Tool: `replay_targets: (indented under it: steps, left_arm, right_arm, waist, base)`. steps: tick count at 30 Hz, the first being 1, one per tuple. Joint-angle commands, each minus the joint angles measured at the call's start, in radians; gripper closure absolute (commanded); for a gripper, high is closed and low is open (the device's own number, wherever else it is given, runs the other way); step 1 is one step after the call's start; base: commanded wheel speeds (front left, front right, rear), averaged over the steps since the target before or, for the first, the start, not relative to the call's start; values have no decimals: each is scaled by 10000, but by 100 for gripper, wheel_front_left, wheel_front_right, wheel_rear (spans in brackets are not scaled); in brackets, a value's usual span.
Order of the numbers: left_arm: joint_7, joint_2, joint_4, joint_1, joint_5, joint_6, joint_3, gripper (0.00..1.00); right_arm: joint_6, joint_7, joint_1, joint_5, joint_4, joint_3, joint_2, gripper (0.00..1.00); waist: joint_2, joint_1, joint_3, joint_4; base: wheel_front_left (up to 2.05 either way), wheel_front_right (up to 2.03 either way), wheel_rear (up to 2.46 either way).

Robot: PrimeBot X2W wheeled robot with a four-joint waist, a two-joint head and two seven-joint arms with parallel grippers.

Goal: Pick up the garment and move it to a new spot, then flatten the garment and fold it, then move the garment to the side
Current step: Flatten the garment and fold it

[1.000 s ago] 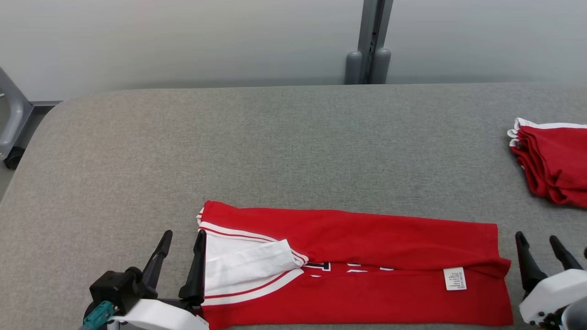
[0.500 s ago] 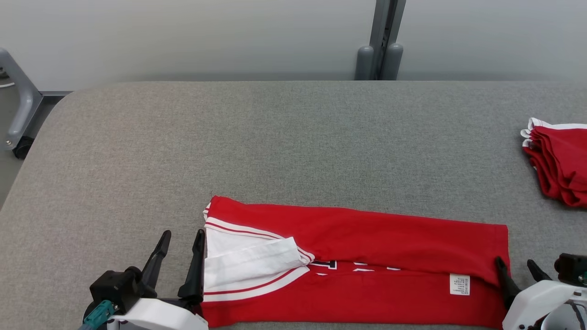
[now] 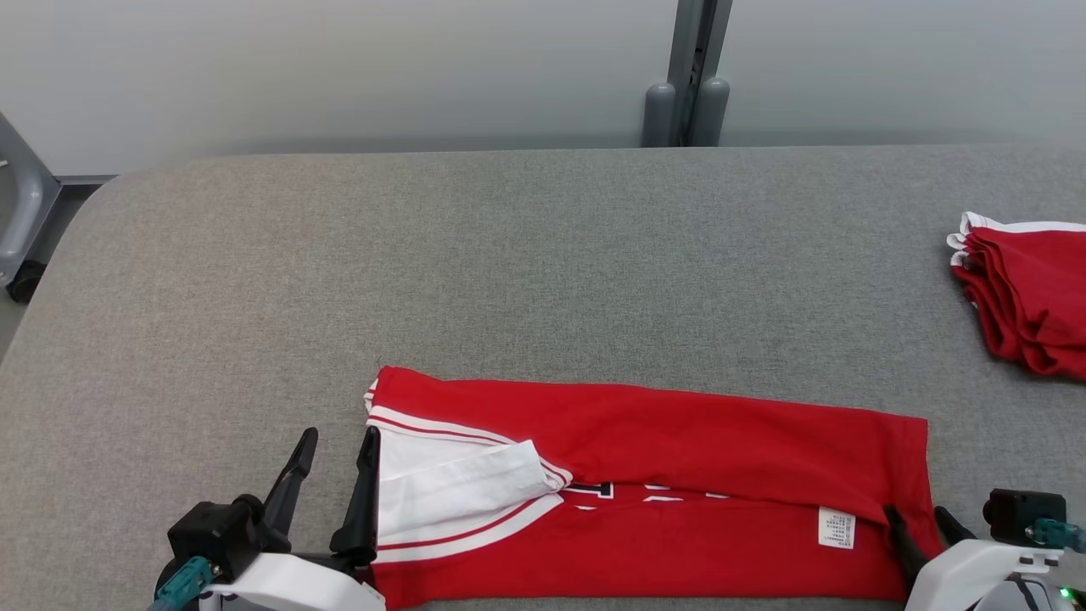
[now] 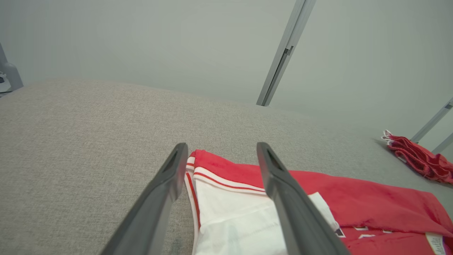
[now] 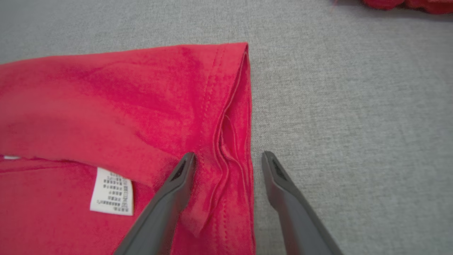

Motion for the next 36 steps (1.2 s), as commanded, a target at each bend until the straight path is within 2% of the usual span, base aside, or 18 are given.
replay_targets:
  steps: [1, 6, 7, 8, 13, 21, 26, 30, 36]
  left_arm:
    - [-49, 21, 49, -183, 86, -30, 21, 0]
    - [-51, 42, 92, -165, 78, -32, 16, 0]
    - [-51, 42, 92, -165, 78, -32, 16, 0]
    - [-51, 53, 108, -144, 76, -32, 8, 0]
    - [-53, 69, 106, -25, 61, -5, 19, 0]
    - [-56, 49, 0, 197, 85, 39, 10, 0]
    - [-45, 60, -12, 203, 100, 39, -39, 0]
    - [-22, 85, 15, 212, 86, 22, -85, 0]
    - [23, 101, 36, 180, 95, 12, -167, 0]
  right_arm:
    - [4, 149, -1, -66, 227, 113, 86, 54]
    - [2, 159, -335, 51, 610, 150, 136, 92]
    - [2, 159, -335, 51, 610, 150, 136, 92]
    - [2, 79, -485, 150, 716, 168, 141, 100]
    - [2, -67, -663, 688, 568, 62, 94, 100]
    - [2, 244, -302, 1683, -392, -444, -689, 100]
    - [2, 617, -3, 1886, -1042, -989, -1228, 100]
    - [4, 943, 251, 2208, -1786, -1202, -1048, 100]
    - [5, 1788, 731, 2942, -3563, -718, -459, 100]
  waist:
    - [0, 1, -19, 15]
    - [0, 1, -71, 51]
    - [0, 1, -71, 51]
    - [0, 1, -106, 65]
    - [0, 1, -201, 56]
    - [0, 1, -386, -261]
    - [0, 1, -447, -521]
    - [0, 1, -487, -676]
    - [0, 1, -531, -735]
  base:
    - [0, 0, 0]
    - [0, 0, 0]
    - [0, 0, 0]
    - [0, 0, 0]
    - [0, 0, 0]
    - [0, 0, 0]
    - [0, 0, 0]
    - [0, 0, 0]
    - [0, 0, 0]
